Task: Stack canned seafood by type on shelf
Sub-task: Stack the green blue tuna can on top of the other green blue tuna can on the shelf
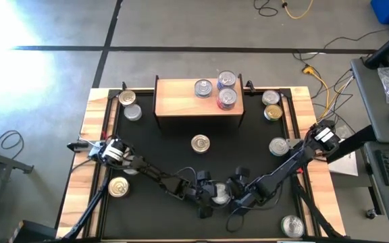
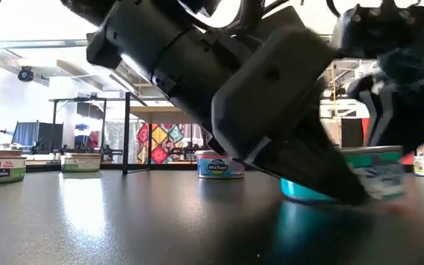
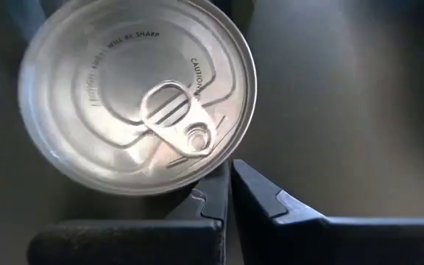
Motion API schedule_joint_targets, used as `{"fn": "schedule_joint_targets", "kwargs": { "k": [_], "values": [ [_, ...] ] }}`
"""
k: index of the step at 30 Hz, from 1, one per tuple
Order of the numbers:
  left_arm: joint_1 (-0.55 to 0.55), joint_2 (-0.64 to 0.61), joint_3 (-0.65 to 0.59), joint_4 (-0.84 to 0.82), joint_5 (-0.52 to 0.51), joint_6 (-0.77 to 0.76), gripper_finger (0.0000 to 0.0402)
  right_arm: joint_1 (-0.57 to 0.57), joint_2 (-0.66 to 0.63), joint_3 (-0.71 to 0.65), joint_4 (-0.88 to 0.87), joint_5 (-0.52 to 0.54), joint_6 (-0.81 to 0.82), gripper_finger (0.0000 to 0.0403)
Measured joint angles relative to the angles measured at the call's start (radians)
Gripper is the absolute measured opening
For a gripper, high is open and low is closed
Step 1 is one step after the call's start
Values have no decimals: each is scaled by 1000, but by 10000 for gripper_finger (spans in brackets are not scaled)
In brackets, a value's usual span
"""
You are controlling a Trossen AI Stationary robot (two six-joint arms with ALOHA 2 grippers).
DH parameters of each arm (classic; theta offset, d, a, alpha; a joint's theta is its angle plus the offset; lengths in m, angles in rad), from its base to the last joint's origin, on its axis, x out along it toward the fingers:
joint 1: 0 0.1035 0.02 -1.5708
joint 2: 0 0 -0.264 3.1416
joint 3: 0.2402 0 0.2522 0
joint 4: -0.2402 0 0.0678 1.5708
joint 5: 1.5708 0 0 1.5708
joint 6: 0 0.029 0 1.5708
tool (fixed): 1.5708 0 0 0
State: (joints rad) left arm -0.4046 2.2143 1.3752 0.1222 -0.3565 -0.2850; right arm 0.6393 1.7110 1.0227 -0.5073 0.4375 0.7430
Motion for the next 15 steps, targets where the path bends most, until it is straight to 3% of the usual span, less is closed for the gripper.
{"fn": "schedule_joint_targets", "kwargs": {
  "k": [5,8,15],
  "values": [
    [2,-138,-3,-198,-29,83,347,29,-46,70,-171,16,15,13],
    [18,-236,-4,-321,-36,133,347,42,-79,112,-210,67,-5,13],
    [126,-462,-10,-429,-23,295,347,51,-117,180,-202,152,-167,13]
  ]
}}
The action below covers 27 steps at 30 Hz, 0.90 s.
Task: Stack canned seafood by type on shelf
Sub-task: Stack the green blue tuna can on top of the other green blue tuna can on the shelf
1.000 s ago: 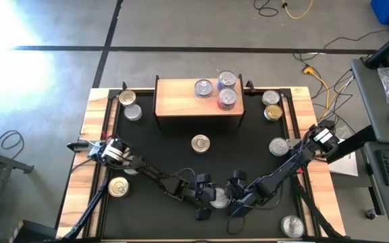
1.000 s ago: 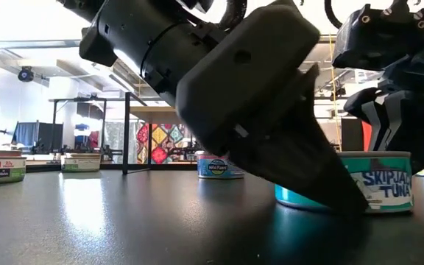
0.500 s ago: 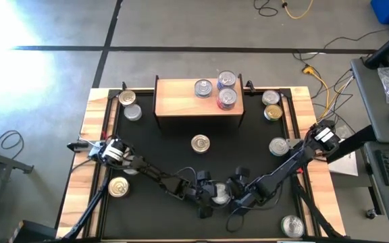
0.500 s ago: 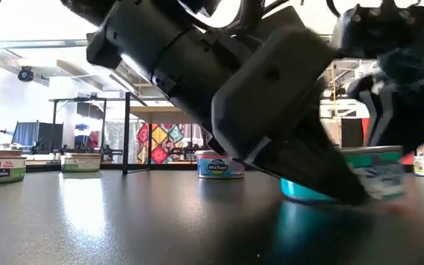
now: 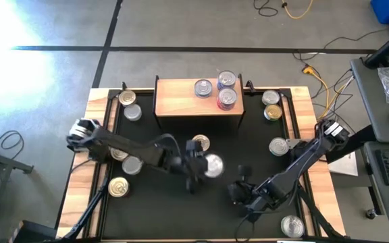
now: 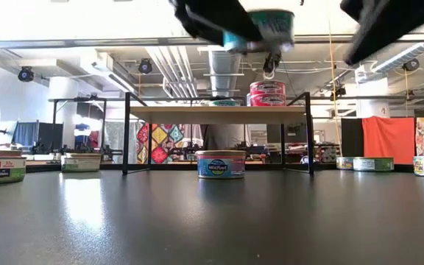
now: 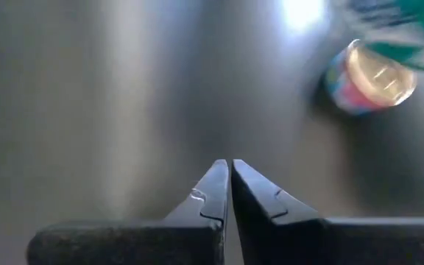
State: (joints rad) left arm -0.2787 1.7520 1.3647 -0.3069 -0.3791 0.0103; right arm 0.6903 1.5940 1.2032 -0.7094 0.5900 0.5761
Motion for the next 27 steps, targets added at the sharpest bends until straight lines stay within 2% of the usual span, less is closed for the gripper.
{"fn": "schedule_joint_targets", "kwargs": {
  "k": [3,7,11,16,22,27],
  "values": [
    [53,-74,-3,-42,14,57,347,-30,-2,7,-3,43,-60,13],
    [128,-163,-20,-54,52,181,347,-100,-2,6,-8,42,-128,13],
    [255,-243,-77,-57,170,273,347,-190,-2,10,-9,42,-223,13],
    [478,-328,-154,-33,314,365,347,-310,-2,53,-9,68,-322,13],
    [711,-336,-174,-34,509,451,347,-416,-2,186,-5,117,-496,13],
    [819,-284,-124,-37,619,507,347,-486,-2,285,12,117,-565,13]
  ]
}}
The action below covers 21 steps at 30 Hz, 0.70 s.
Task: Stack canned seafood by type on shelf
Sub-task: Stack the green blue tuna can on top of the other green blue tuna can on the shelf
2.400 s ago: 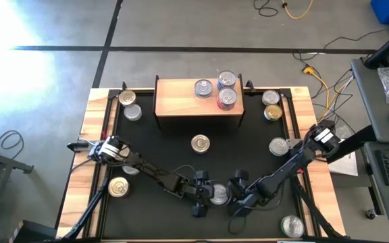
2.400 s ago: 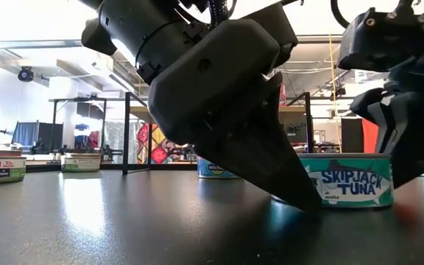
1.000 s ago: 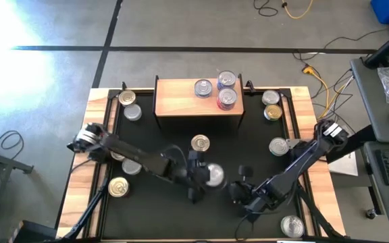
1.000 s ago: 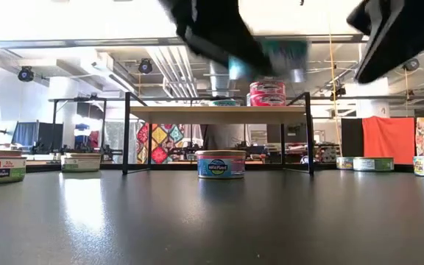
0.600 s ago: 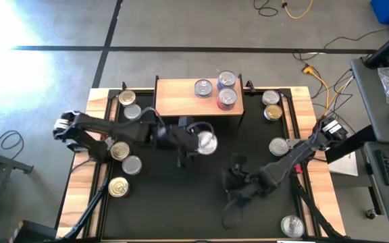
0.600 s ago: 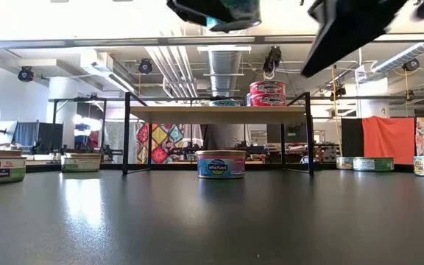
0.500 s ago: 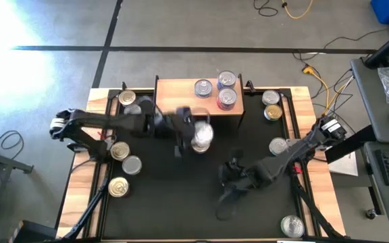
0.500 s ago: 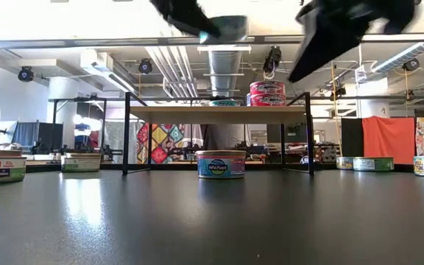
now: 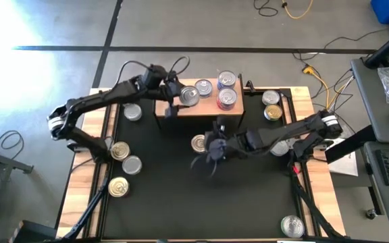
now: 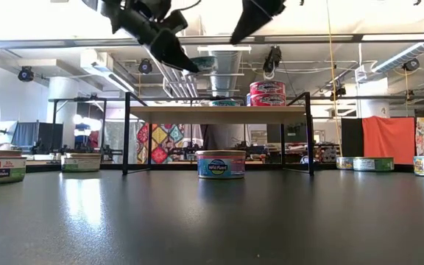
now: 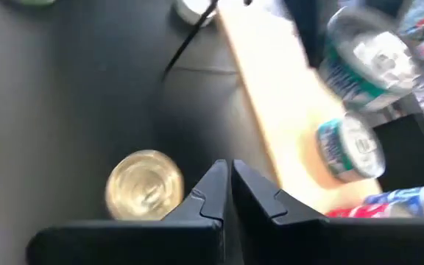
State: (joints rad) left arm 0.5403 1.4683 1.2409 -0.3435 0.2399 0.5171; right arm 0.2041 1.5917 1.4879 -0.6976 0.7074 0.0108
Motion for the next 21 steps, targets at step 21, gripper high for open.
{"fn": "schedule_joint_targets", "kwargs": {
  "k": [21],
  "values": [
    [158,324,320,-190,245,236,347,-288,-81,41,277,-347,-163,13]
  ]
}}
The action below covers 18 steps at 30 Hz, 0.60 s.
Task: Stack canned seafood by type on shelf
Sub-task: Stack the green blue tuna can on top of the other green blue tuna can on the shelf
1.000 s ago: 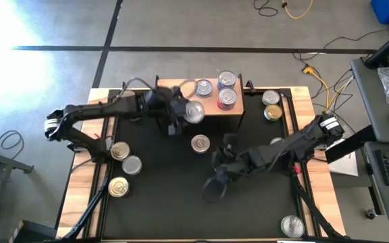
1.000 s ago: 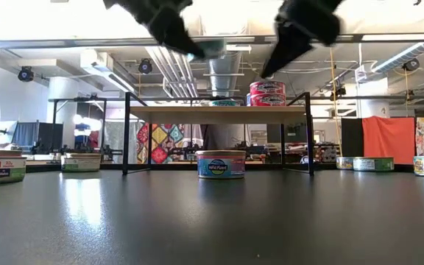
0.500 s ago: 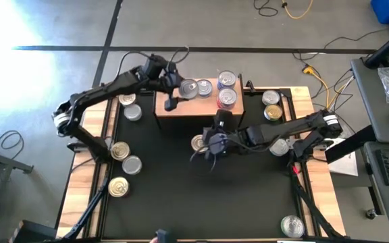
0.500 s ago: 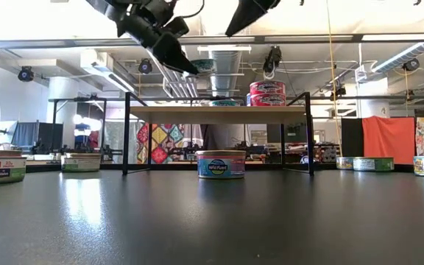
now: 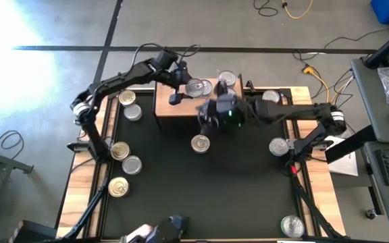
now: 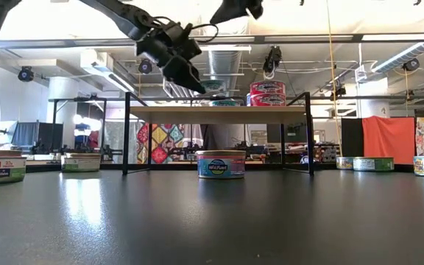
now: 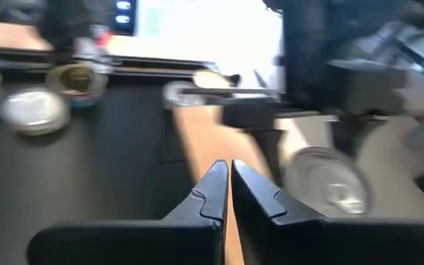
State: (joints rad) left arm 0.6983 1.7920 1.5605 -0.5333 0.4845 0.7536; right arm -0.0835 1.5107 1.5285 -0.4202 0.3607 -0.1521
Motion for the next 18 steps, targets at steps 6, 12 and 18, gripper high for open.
{"fn": "schedule_joint_targets", "kwargs": {
  "k": [6,12,18],
  "values": [
    [-1,125,181,-81,32,52,347,-184,8,0,0,-158,5,13],
    [0,252,387,-251,92,119,347,-298,46,0,0,-287,-19,13],
    [19,366,589,-432,117,174,347,-341,71,0,0,-278,-81,13]
  ]
}}
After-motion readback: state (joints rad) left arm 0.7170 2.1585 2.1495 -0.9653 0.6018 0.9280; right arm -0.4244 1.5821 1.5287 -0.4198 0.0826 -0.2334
